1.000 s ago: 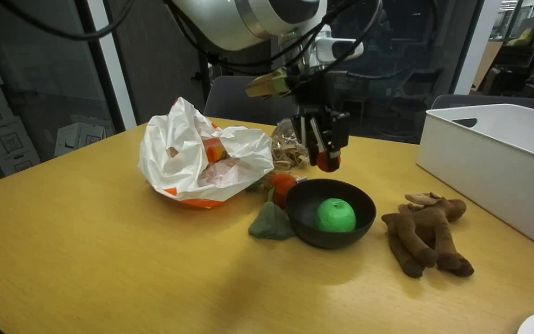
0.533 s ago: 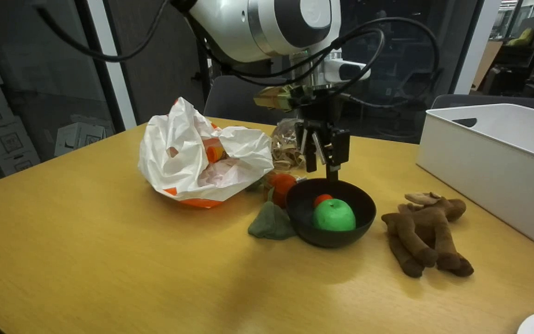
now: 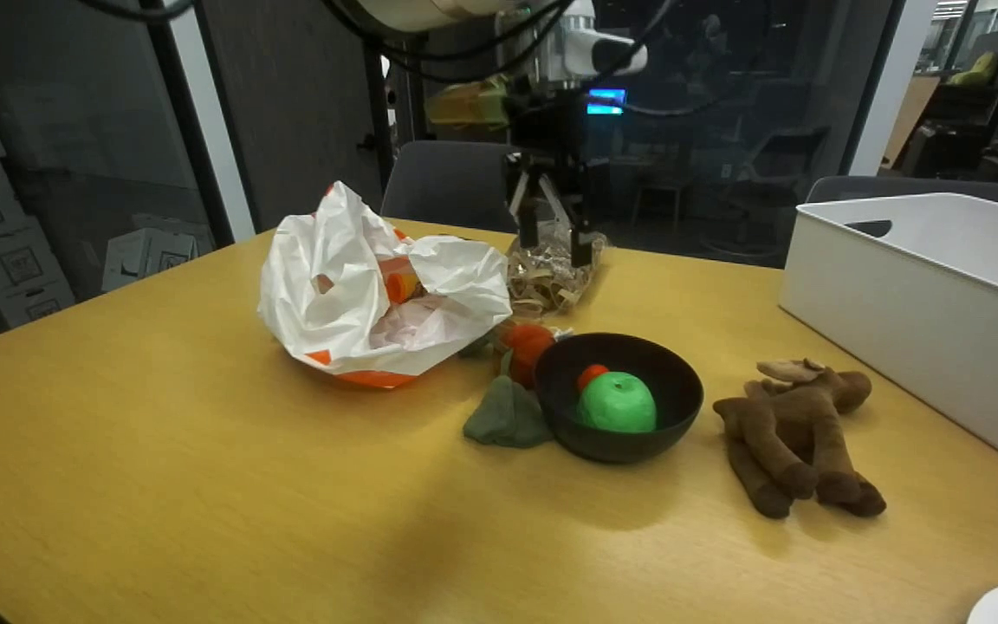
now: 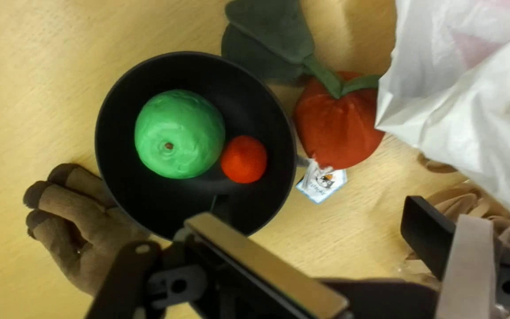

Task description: Remove the contents in the plastic bag

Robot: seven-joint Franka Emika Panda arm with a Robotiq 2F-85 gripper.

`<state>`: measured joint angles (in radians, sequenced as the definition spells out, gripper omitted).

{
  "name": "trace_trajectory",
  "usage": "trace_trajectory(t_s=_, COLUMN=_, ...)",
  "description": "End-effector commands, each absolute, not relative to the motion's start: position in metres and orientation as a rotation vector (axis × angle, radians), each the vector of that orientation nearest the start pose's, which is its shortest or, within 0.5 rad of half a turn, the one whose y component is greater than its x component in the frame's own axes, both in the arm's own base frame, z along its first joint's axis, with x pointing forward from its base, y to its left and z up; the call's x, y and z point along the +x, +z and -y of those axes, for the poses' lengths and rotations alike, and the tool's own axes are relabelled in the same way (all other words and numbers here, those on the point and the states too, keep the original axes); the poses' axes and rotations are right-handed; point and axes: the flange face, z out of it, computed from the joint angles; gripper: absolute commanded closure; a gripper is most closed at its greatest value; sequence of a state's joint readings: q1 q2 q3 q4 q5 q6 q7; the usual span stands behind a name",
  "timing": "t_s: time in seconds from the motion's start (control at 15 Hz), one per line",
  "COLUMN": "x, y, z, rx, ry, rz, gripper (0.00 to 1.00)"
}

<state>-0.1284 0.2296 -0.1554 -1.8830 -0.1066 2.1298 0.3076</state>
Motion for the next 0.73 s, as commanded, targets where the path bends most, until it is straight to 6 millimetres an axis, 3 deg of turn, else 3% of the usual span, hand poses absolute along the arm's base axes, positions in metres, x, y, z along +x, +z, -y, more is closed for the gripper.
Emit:
trace_trajectory(t_s=0.0, x=0.555, y=0.444, z=0.135, rx=-3.190, ry=0.043, rz=-0.652, gripper=0.00)
trace_trajectory(t_s=0.33, x=0.523, y=0.482, z=0.107, rx=-3.190, ry=0.279, rz=-0.474, gripper=0.00)
trace_trajectory(t_s=0.4, x=0.536, y=0.471, z=0.113, rx=-3.189, ry=0.241, rz=-0.536, gripper=0.00)
trace_trajectory(t_s=0.67, x=0.528, y=0.478, z=0.109, rx=-3.189, ry=0.277, rz=-0.502, gripper=0.00)
